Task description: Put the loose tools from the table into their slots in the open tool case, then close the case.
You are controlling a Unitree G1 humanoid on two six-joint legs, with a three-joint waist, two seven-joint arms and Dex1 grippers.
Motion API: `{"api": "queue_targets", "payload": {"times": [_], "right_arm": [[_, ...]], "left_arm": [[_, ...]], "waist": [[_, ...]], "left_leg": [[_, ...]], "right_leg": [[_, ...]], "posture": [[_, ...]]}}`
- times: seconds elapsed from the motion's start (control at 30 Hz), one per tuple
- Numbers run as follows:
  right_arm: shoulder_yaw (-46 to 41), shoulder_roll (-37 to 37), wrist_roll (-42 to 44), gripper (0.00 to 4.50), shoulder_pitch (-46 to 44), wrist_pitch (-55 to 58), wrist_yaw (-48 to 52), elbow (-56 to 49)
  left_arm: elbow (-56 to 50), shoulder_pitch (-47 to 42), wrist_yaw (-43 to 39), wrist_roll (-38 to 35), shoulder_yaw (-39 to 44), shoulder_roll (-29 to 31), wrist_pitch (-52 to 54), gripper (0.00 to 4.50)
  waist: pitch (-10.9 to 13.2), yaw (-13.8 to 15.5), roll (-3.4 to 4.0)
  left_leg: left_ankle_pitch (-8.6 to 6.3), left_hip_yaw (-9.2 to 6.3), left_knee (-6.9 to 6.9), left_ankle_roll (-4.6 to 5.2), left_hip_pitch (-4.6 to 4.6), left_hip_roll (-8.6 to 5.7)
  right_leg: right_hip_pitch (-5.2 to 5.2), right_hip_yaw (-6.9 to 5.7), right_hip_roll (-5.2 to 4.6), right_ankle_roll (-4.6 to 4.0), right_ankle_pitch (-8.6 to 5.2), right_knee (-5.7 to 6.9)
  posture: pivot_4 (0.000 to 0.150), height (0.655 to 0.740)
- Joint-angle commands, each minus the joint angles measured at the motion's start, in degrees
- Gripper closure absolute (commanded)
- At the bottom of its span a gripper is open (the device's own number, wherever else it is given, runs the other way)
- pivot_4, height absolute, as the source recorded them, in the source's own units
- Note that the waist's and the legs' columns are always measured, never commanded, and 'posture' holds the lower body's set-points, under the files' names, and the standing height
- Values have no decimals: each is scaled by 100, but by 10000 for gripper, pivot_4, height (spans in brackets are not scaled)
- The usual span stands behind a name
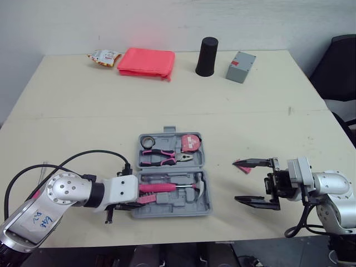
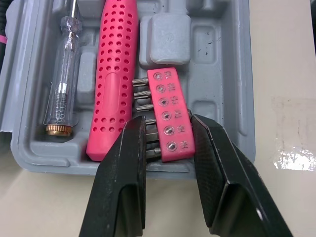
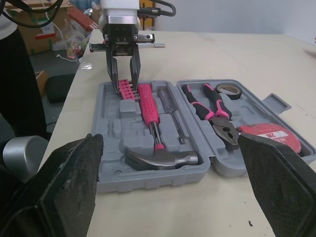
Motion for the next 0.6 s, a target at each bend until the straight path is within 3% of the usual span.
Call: {"api": "queue_targets", "payload": {"times": [0.03,0.07,0.13,0.37,0.47,0.5,0.6], "right_arm": [[-155,6,88,0,59,-111,74,-38],[-157,1,99,0,68,-106,78,-45],[-152,-18,128,0,74,-57,71,-75],[-155,-67,193,0,128,109,63,-187],[-155,-74,201,0,154,169,30,-229],[-162,-70,204,0,163,186,12,-233],[-178,-66,186,0,180,199,-6,-238]], "left_arm": [[-62,-23,-131,-14,44,-95,-272,27911],[-68,-41,-102,15,93,-139,-399,26716],[-123,-44,-136,107,246,-105,-705,18664],[-607,440,-407,-523,1206,-57,-638,18664],[-392,720,-289,-941,1943,-586,-990,18664],[-336,833,-257,-1175,2120,-806,-982,24198],[-295,1183,-176,-1693,2406,-1202,-664,35311]], "waist": [[0,-2,0],[0,-3,0],[0,-4,0],[0,-13,0],[0,-17,0],[0,-13,0],[0,-14,0]], "left_leg": [[0,0,0,0,0,0],[0,0,0,1,0,0],[0,0,0,1,0,0],[1,0,1,1,-1,1],[1,0,3,2,0,2],[1,0,3,2,1,2],[2,-1,3,2,2,3]], "right_leg": [[0,1,0,0,0,1],[0,0,0,0,0,1],[0,0,0,0,0,1],[0,1,0,0,0,-1],[0,2,0,0,0,1],[1,1,-1,0,0,2],[4,0,0,1,0,0]], "posture": [[1500,7400],[1500,7400],[1500,7400],[1500,7400],[1500,7400],[1500,7400],[1500,7400]]}}
